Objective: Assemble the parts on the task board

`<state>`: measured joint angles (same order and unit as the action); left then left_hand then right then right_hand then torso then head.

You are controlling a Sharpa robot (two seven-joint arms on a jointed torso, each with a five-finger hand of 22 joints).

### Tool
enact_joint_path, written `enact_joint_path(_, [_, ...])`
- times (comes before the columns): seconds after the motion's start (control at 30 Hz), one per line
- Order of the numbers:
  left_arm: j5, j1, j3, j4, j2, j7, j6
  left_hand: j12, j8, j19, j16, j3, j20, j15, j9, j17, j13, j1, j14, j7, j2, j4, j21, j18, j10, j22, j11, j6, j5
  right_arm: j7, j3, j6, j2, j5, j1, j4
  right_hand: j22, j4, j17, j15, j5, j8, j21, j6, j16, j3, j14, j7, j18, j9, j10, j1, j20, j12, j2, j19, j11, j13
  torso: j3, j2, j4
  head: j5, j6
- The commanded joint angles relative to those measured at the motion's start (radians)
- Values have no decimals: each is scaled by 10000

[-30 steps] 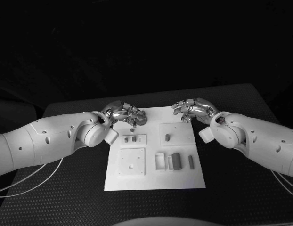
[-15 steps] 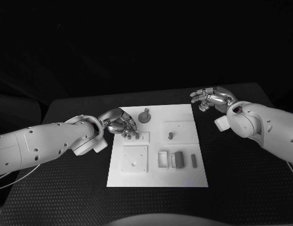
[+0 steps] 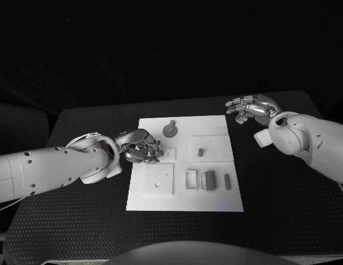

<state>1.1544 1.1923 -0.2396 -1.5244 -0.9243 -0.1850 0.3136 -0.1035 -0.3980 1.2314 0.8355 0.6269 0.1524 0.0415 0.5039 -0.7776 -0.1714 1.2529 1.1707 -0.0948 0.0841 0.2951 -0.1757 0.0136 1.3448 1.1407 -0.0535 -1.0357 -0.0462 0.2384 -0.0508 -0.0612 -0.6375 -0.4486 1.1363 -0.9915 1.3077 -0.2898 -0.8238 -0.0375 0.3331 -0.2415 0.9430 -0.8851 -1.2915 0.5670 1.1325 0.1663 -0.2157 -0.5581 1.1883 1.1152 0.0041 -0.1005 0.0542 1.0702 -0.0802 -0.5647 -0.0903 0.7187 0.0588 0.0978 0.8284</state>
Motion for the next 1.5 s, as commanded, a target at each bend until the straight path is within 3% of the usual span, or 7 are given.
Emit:
enact_joint_path(0.03, [1434, -37, 1, -202, -3, 80, 503, -130, -10, 94, 23, 54, 155, 309, 15, -19, -1067, 150, 360, -5, -35, -3, -31, -4, 287, 24, 202, -68, -28, 109, -9, 122, -6, -87, 4, -34, 181, -8, -6, 55, 20, -36, 61, 7, -48, -60, 22, 71, -461, 14, -35, 41, -66, 32, 19, 10, 14, 11, -4, 2, 8, -16, 113])
enact_joint_path(0.37, [2542, -119, -2, -418, 121, 356, 795, -132, -13, 116, 21, 69, 170, 326, 30, -50, -1122, 202, 405, 18, 25, -6, -79, -1, 319, 82, 217, -123, -28, 119, -11, 145, -15, -87, 4, -30, 181, -7, -5, 55, 20, -43, 62, -2, -50, -58, 23, 69, -461, 14, -35, 54, -67, 33, 6, 11, 13, 15, -21, 1, 26, -113, 268])
enact_joint_path(0.63, [3320, -127, -4, -330, 388, 816, 726, -131, -10, 131, 16, 81, 177, 334, 35, -60, -1148, 217, 435, 26, 52, -8, -98, 1, 333, 103, 224, -146, -28, 118, -11, 153, -27, -87, 4, -70, 181, -5, -4, 55, 20, -48, 63, -9, -52, -59, 24, 67, -461, 14, -34, 60, -67, 33, -1, 12, 13, 17, -45, 3, 31, -152, 314])
enact_joint_path(1.07, [4066, -127, -5, -259, 689, 1530, -319, -127, -3, 141, 9, 94, 180, 338, 38, -67, -1170, 213, 461, 29, 66, -15, -110, 0, 342, 116, 227, -160, -28, 122, -13, 197, -26, -95, 4, -148, 180, -3, -2, 56, 20, -54, 64, -16, -54, -59, 24, 65, -461, 14, -33, 65, -66, 33, -13, 12, 13, 20, -51, 4, 41, -219, 426])
enact_joint_path(1.5, [4250, -128, -5, -110, 944, 1686, -662, -122, 6, 145, 4, 98, 180, 338, 37, -71, -1181, 197, 472, 26, 56, -17, -114, -2, 342, 121, 226, -159, -28, 127, -13, 207, -18, -105, 4, -163, 180, -1, -1, 56, 20, -56, 65, -18, -56, -61, 25, 65, -461, 16, -33, 66, -65, 33, -20, 12, 12, 23, -34, 10, 36, -264, 442])
